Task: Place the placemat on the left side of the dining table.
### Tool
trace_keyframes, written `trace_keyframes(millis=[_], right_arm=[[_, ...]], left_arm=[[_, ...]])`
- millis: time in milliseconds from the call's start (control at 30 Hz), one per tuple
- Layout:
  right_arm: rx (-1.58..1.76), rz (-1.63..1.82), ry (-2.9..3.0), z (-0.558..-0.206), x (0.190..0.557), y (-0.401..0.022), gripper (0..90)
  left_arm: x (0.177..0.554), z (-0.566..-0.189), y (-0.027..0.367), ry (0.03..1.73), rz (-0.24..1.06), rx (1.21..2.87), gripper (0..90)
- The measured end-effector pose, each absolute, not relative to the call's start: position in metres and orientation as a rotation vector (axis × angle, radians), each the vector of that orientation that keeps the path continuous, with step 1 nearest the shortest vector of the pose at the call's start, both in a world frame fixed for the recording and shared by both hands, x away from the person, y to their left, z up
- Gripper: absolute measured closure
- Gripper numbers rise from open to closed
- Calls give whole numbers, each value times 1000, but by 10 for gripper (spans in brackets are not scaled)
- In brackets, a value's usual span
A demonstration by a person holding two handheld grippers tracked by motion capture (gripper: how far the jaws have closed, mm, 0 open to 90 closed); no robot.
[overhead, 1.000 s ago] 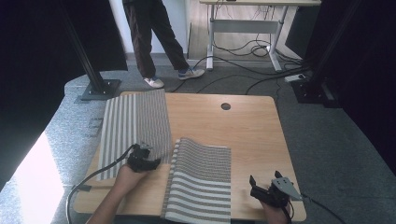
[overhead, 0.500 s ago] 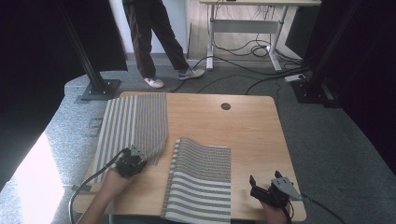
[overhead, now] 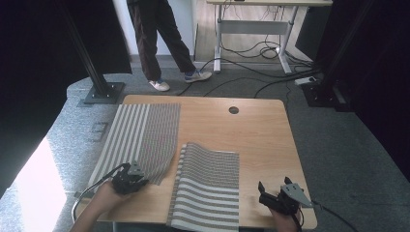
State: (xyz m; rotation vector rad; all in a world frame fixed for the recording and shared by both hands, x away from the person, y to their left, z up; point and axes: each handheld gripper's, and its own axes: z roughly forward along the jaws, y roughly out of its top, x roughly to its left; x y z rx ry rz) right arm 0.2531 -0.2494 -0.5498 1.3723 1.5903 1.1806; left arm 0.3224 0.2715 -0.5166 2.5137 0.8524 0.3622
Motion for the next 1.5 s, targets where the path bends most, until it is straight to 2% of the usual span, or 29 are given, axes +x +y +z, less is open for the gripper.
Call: trace_keyframes(millis=[467, 500, 533, 600, 667, 800, 833, 900, 1000, 1500], right_arm=[[1370, 1178, 1591, -550, 253, -249, 0], [1370, 1177, 1592, -550, 253, -249, 0], [1369, 1177, 1592, -550, 253, -249, 0], [1369, 1177, 1592, -550, 253, -249, 0], [1369, 1177, 1591, -550, 253, -249, 0], [1368, 1177, 1592, -550, 253, -249, 0], [1369, 1178, 1591, -550, 253, -249, 0], [1369, 1178, 1591, -550, 253, -249, 0], [1370, 1179, 1591, -550, 253, -249, 0], [1369, 1179, 1590, -550, 253, -249, 0]], left_arm=[[318, -518, 276, 827, 330, 2498, 741], [319, -518, 276, 833, 296, 2501, 712], [320, -518, 276, 845, 249, 2505, 632], [322, -519, 274, 864, 170, 2515, 429], [323, -520, 273, 884, 152, 2516, 246], [324, -518, 277, 901, 106, 2443, 137], [323, -518, 278, 900, 103, 2427, 141], [323, -517, 280, 923, 123, 2400, 107], [322, -517, 284, 980, 183, 2329, 0], [297, -509, 317, 1173, 498, 1954, 0]])
